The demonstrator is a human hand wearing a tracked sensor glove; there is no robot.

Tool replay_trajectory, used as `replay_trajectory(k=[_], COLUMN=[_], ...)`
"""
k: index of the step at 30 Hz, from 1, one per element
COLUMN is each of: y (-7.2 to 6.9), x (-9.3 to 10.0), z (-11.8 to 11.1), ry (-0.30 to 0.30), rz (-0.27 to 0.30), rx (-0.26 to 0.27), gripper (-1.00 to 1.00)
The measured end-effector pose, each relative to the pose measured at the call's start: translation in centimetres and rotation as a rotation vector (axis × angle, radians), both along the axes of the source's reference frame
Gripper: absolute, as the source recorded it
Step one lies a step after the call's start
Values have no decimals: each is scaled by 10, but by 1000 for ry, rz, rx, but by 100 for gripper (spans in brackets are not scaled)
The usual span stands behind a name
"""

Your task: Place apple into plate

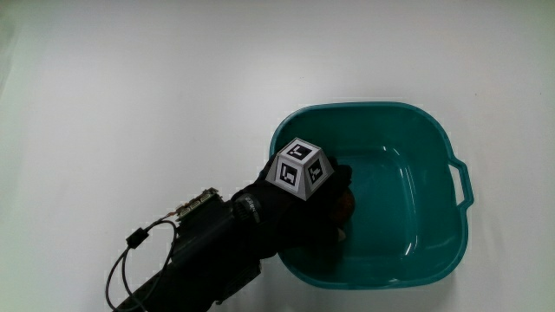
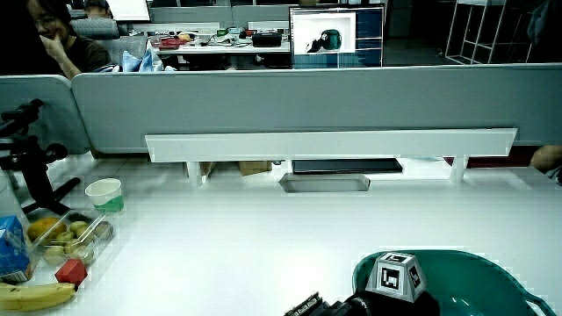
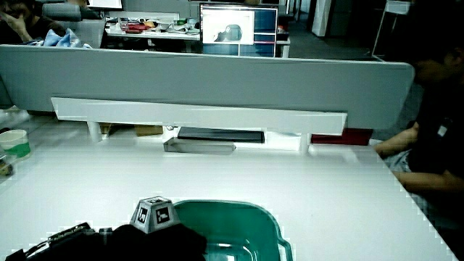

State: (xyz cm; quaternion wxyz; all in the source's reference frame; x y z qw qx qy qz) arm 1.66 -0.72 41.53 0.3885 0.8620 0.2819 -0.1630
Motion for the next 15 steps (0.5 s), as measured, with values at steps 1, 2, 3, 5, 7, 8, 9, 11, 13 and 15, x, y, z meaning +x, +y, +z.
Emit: replay_trajectory(k=[1, 2, 3, 5, 7, 8, 9, 11, 13, 15], y=[0, 1, 1, 2, 2, 3, 4, 4, 5, 5], x=[-1, -2, -2, -3, -5, -6, -7, -8, -10, -12], z=[-1, 0, -1, -1, -2, -3, -3, -5, -6, -9], ry=[-7, -9, -18, -21, -29, -29, -23, -23, -13, -12], rz=[1, -5, -7, -10, -15, -14, -10, -20, -18, -19], rx=[-4, -13, -11, -2, -12, 2, 1, -2, 5, 21], gripper=[-14, -17, -21, -28, -34, -38, -41, -48, -55, -62])
